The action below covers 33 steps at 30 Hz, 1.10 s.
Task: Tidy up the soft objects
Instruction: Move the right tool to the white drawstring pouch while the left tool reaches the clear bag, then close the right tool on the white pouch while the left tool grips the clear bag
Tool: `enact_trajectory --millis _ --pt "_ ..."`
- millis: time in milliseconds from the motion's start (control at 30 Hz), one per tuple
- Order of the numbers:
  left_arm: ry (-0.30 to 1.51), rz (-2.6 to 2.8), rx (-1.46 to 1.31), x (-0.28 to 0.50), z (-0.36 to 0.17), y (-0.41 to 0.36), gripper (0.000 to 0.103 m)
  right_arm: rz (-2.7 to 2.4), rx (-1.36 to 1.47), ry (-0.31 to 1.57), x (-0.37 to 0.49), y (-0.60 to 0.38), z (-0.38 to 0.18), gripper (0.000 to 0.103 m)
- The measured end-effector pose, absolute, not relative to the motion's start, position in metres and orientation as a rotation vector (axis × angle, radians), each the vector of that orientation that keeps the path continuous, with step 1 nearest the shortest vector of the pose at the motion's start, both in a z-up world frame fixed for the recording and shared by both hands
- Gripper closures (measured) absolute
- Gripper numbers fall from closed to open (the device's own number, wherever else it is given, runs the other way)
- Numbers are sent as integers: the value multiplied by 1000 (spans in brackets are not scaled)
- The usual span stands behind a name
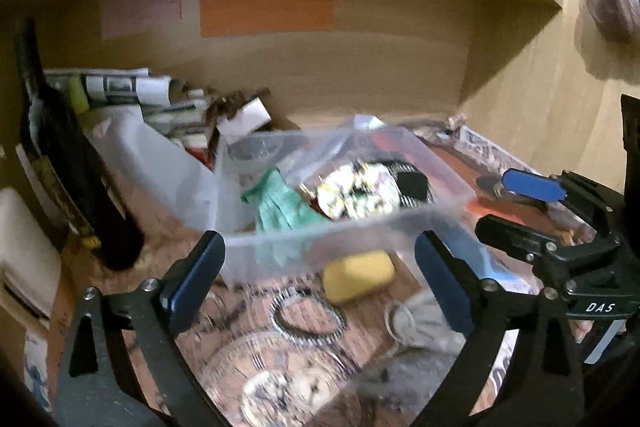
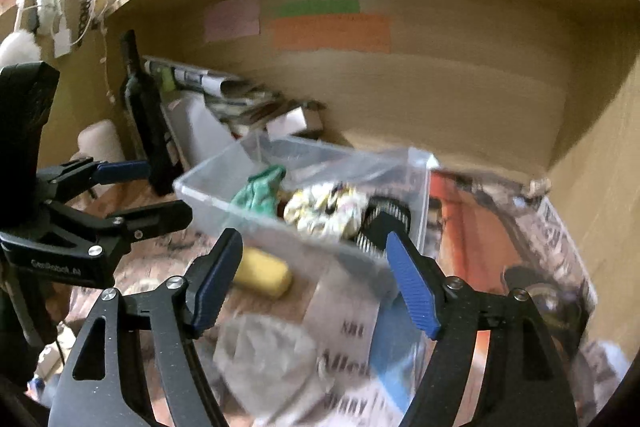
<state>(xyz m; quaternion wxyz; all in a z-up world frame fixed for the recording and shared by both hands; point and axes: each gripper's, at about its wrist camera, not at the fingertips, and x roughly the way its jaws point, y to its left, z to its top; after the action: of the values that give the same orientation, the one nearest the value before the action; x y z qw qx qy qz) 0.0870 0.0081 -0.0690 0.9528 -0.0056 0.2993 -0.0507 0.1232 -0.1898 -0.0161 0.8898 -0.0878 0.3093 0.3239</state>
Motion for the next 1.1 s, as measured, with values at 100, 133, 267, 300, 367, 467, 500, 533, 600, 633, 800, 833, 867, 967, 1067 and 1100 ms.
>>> enact_trajectory --millis 100,133,267,300,367,467,500,533,600,633,800,833,867,967,1067,1100 --pt "647 -119 -11 81 -83 0 6 666 -177 679 114 -197 -26 31" --pt "664 -123 -10 79 -88 -2 6 664 -176 689 111 -199 -29 31" --pt "724 -141 -11 73 -107 -12 6 655 -167 735 101 -208 -42 31" --pt "734 -142 -13 70 -111 -15 6 654 -162 742 99 -209 -44 31" --pt "744 -139 -27 63 -117 -17 6 663 -141 762 95 -212 -49 31" --pt "755 -154 -47 52 -125 -21 6 669 -124 776 90 -215 -54 31" --pt "760 -154 -50 50 -127 -23 6 672 -123 783 89 -215 -56 31" --pt "766 -158 -53 48 -130 -24 6 673 -124 787 88 -215 -58 31" --pt "778 -160 -61 46 -135 -24 8 674 -133 800 87 -213 -63 31" --pt "782 -158 -65 45 -139 -24 15 674 -136 806 87 -212 -65 31" --pt "811 -185 -138 46 -154 -18 31 691 -119 862 93 -204 -83 31" --pt "810 -194 -154 46 -155 -17 34 692 -117 867 93 -203 -85 31" --pt "808 -201 -164 46 -156 -16 36 697 -116 875 94 -201 -87 31" --pt "801 -219 -171 44 -156 -17 46 705 -111 889 96 -199 -93 48" --pt "802 -247 -173 43 -155 -19 57 708 -106 882 94 -201 -93 57" --pt "801 -246 -169 43 -154 -20 58 706 -108 873 93 -202 -91 63"
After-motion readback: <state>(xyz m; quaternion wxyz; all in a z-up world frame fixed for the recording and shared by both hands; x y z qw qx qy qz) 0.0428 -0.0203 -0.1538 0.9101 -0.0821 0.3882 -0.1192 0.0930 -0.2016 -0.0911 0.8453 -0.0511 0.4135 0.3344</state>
